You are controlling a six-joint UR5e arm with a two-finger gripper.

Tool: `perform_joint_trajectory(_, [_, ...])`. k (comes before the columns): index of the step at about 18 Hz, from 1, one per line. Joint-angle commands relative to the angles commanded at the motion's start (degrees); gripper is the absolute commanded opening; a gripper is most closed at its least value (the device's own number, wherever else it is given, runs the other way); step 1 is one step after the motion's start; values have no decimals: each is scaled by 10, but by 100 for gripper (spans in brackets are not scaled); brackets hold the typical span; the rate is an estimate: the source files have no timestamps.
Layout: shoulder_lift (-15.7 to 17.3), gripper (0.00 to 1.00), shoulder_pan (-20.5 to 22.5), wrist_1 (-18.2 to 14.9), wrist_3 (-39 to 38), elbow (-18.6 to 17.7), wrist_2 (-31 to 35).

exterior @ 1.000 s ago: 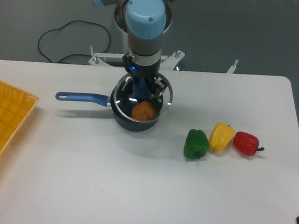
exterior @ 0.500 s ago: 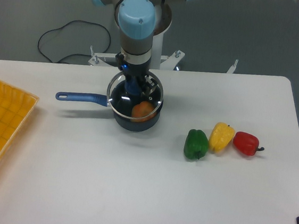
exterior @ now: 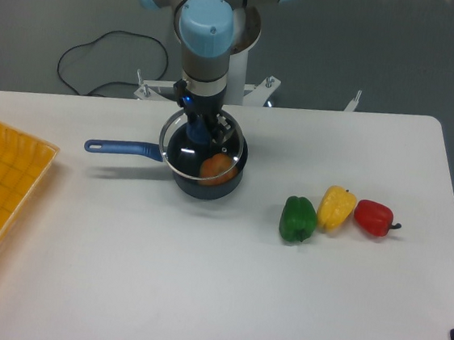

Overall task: Close the pot lid
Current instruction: 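Lower the glass lid onto the saucepan rim, then hold the lid knob steady while the lid settles on the pot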

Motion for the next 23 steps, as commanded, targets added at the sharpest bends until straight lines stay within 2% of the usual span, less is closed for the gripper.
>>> perform_joint_trajectory(4, [2,32,1,22,3,-14,0])
perform_joint_trajectory(23, [0,32,18,32,25,-27,1])
